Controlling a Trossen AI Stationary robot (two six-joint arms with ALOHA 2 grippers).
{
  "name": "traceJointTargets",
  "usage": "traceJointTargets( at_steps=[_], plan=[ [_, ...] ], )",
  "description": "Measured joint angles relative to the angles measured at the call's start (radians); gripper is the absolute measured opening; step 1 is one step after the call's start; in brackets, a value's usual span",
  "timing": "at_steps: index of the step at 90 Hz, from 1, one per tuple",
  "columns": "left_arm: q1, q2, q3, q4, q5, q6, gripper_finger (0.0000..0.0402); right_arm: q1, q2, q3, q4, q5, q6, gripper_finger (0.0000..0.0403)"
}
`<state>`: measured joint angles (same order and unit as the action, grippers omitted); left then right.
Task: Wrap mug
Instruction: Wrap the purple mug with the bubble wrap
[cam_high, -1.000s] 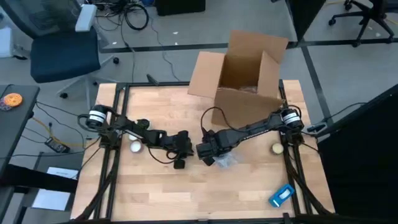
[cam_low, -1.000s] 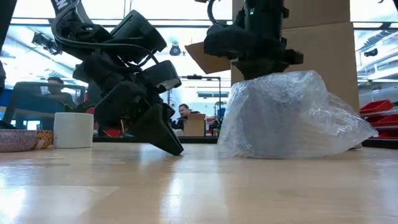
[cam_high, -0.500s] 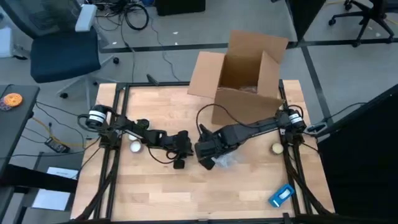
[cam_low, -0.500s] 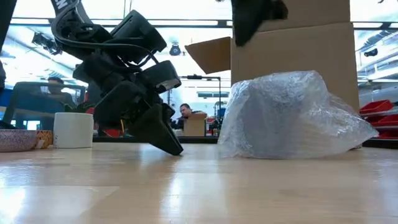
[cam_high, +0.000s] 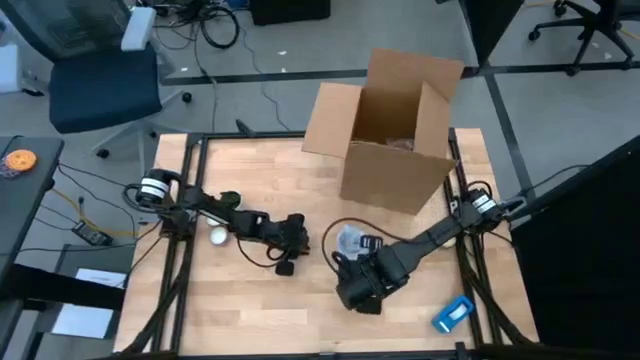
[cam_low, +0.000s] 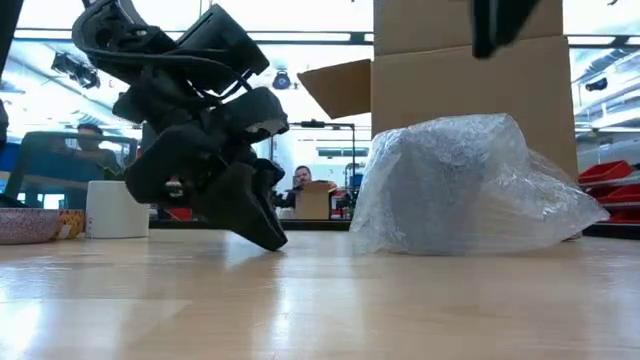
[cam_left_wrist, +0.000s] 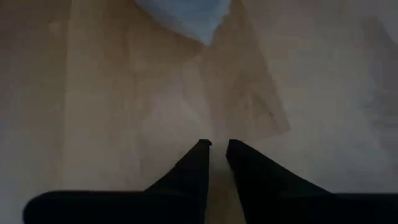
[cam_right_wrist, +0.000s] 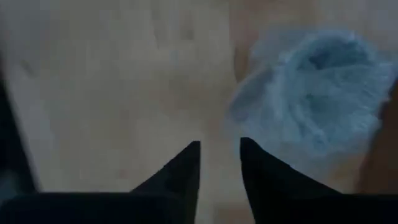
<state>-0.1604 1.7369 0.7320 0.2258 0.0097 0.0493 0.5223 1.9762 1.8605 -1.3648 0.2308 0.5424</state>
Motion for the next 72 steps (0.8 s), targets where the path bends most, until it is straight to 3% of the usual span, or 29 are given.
traceJointTargets(
  at_steps=[17,58,72],
  plan=[
    [0.0,-0.017,0.006,-0.022,-0.004,0.0,0.0053,-0.012,0.0,-0.028,-0.001,0.096,-0.075,0.0116],
    [-0.014,-0.029,0.008,-0.146,-0.037,-0.008,0.0053,-0.116,0.0,-0.185,0.115,0.049,-0.377,0.0107],
    [-0.035,-0.029,0.008,-0.149,-0.044,-0.016,0.0053,-0.18,0.0,-0.186,0.138,-0.034,-0.464,0.011]
  ],
)
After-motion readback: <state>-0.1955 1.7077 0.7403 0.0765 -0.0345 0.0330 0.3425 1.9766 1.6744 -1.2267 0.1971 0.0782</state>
